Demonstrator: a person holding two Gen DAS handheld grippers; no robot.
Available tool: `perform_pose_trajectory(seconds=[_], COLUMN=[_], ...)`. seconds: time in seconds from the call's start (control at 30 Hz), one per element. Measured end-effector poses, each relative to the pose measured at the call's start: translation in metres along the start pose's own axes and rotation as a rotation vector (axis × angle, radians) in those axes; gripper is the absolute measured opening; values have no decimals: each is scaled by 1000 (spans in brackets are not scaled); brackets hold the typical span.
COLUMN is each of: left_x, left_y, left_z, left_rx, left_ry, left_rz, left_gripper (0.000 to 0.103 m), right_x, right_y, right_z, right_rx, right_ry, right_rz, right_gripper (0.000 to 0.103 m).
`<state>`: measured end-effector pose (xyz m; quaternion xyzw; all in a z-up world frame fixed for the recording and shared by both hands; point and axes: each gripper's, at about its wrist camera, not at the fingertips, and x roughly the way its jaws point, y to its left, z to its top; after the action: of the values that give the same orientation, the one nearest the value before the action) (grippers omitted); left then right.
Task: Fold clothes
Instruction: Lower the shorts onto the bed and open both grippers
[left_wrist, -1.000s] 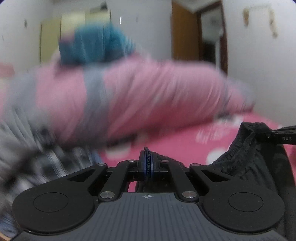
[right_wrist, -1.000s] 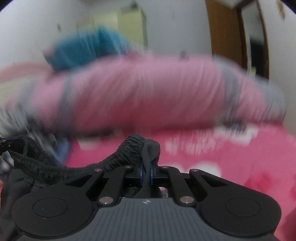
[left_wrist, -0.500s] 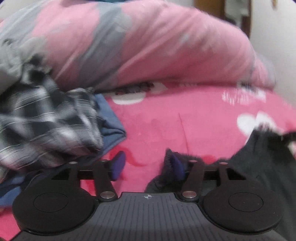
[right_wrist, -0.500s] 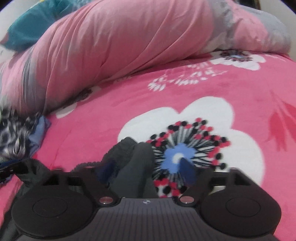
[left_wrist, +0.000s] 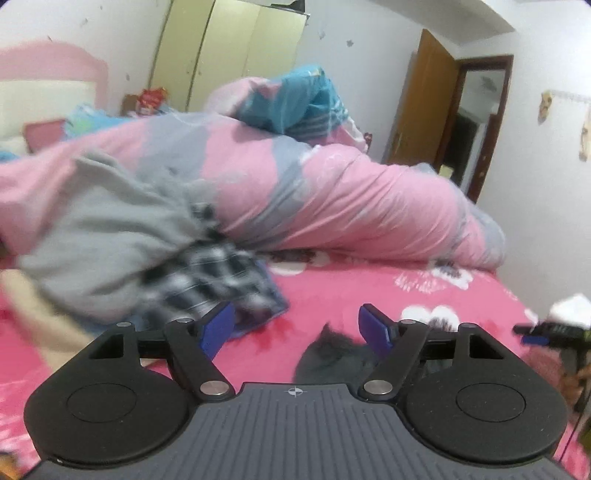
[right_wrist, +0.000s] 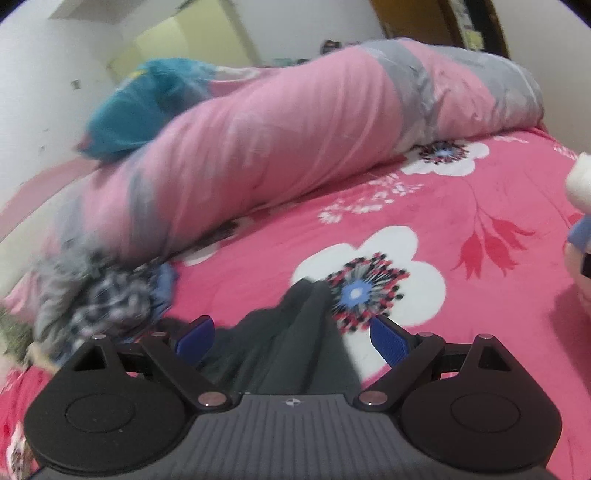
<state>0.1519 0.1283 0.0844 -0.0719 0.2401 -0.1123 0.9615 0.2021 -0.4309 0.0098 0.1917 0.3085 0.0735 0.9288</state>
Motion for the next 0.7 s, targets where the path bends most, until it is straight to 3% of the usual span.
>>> perform_pose_trajectory(seconds=[0.13,0.2,0.23,0.3,0.4,0.43,0.5,0.53,0.6,0.7], left_x=[-30,-31,-25,-12,9,15,14,10,-5,-51], left_y=[12,11,8,3,-6,-7,-6,-5,-2,12], left_z=[-55,-96,-119,-158,-200,-209,-218,-220,-220,-215], left_rx=[11,53,77,112,185,190,168,152,86,-124], left_ry=[98,182,231,319,365,373,342,322,267,131], left_rz=[-31,-36,-36,-37,2,13,15,13,25,1], left_gripper=[72,61,54,52,47,40,26,5,1,1], right_x=[-36,-46,-49,-49,-45,-41,-36,-33,-34,-37], right_y=[36,55,64,81,100,105,111,113,119,125], right_z=[-35,-60,-77,-108,-144,-154,-168,-173,-179,-180], right_rx=[-21,-32,-33,-45,-58,-48,-31,-27,-35,-65], right_ry=[40,66,82,120,159,177,207,217,222,204], right_rz=[101,147,169,202,200,206,204,196,179,156], right_gripper=[94,94,94,93,92,92,91,91,90,90])
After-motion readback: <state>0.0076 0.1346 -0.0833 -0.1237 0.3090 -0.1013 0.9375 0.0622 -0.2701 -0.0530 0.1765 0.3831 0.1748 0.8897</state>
